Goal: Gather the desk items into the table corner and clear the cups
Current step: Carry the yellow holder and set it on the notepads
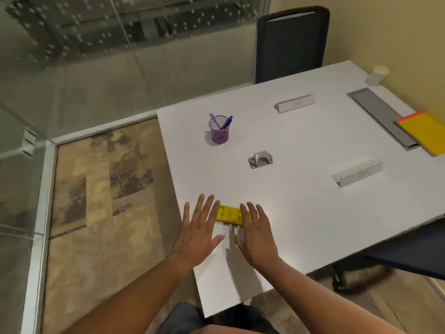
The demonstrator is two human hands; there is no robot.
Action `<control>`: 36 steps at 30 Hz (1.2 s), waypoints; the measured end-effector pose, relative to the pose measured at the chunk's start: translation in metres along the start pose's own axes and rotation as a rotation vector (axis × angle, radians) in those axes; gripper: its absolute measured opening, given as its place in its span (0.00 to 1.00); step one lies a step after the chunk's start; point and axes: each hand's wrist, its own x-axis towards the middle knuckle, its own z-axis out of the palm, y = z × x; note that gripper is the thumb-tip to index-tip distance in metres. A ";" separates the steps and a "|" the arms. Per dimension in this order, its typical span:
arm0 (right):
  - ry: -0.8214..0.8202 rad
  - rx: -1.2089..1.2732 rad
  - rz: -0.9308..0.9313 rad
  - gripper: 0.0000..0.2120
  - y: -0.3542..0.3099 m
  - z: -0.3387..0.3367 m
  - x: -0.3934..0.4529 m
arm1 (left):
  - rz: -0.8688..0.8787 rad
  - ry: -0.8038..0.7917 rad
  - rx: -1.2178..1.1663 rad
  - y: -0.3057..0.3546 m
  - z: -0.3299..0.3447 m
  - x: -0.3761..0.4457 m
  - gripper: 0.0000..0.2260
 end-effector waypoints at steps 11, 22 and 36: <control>-0.127 0.119 0.140 0.37 0.026 0.020 0.029 | 0.114 -0.262 -0.174 -0.029 0.043 0.060 0.44; -0.191 0.152 0.263 0.27 0.023 0.035 0.049 | 0.184 -0.275 -0.255 -0.057 0.074 0.094 0.34; 0.011 0.398 0.414 0.24 0.009 -0.001 0.033 | 0.127 -0.268 -0.899 -0.059 0.040 0.104 0.25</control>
